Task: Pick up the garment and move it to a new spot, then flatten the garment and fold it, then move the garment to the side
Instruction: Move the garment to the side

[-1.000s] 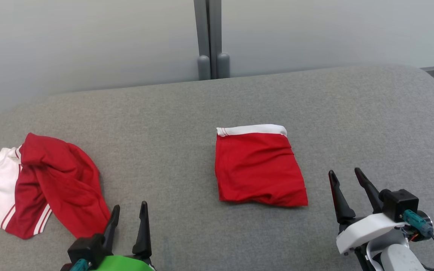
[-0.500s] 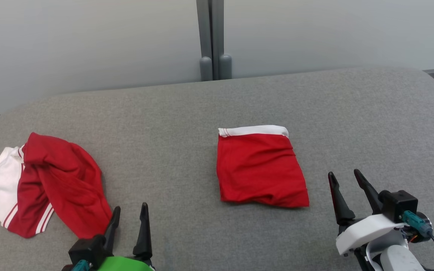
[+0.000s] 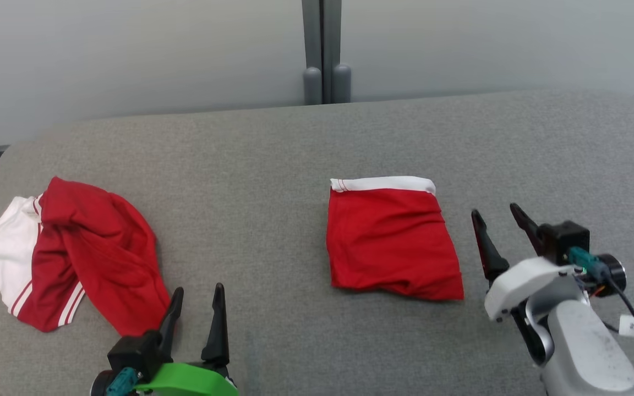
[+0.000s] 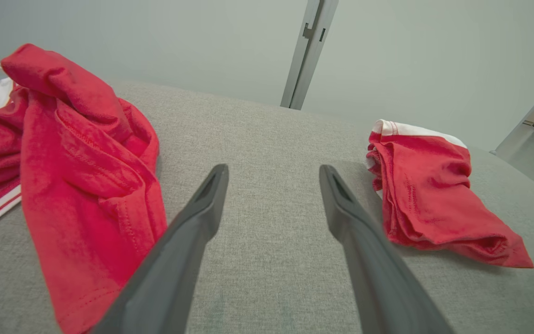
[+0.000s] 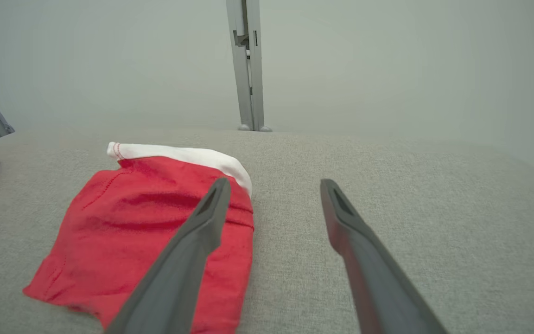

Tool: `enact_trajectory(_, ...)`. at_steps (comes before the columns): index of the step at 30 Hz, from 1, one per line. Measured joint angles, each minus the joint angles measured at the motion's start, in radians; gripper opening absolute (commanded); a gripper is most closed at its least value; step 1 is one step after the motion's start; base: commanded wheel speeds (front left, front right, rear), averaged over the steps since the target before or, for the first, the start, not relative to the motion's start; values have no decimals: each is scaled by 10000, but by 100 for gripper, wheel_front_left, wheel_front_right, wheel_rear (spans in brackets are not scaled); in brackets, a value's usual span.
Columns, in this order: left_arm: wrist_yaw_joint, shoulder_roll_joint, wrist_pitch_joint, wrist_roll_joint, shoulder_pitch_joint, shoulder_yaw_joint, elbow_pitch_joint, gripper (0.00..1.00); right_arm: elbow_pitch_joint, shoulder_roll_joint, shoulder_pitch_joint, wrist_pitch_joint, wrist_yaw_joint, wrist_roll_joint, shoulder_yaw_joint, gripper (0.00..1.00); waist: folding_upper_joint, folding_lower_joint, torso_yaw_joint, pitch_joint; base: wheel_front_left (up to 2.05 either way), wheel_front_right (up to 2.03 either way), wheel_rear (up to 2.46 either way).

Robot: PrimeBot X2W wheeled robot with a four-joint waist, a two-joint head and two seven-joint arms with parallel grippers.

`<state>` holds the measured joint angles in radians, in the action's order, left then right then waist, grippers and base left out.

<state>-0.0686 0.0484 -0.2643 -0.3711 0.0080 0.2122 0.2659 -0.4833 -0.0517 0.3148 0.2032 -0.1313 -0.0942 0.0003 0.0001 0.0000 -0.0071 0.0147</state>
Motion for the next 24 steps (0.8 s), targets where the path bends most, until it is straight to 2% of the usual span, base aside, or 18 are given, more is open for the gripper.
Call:
enact_trajectory(6, 19, 0, 2, -88, -293, 71, -79, 100, -763, -449, 1406, -1739, 0, -219, 155, 100, 0, 0, 299, 436, 0, 0, 0)
enact_trajectory(14, 48, 2, 2, -240, -692, 188, -240, 100, -1578, -1127, 2165, -3795, 0, -1287, 1327, 100, 0, 0, 799, 1114, 0, 0, 0)
enact_trajectory(21, 69, 2, 2, -259, -929, 209, -303, 100, -2027, -1473, 2455, -4725, 0, -2266, 2211, 100, 0, 0, 1127, 1685, 0, 0, 0)
enact_trajectory(22, 71, 2, 2, -259, -967, 209, -314, 100, -2048, -1499, 2515, -4780, 0, -2437, 2374, 87, 0, 0, 1169, 1777, 0, 0, 0)
enact_trajectory(24, 71, 2, 2, -259, -1034, 207, -330, 100, -2082, -1517, 2639, -4844, 2, -2688, 2533, 47, 0, 0, 1213, 1901, 0, 0, 0)
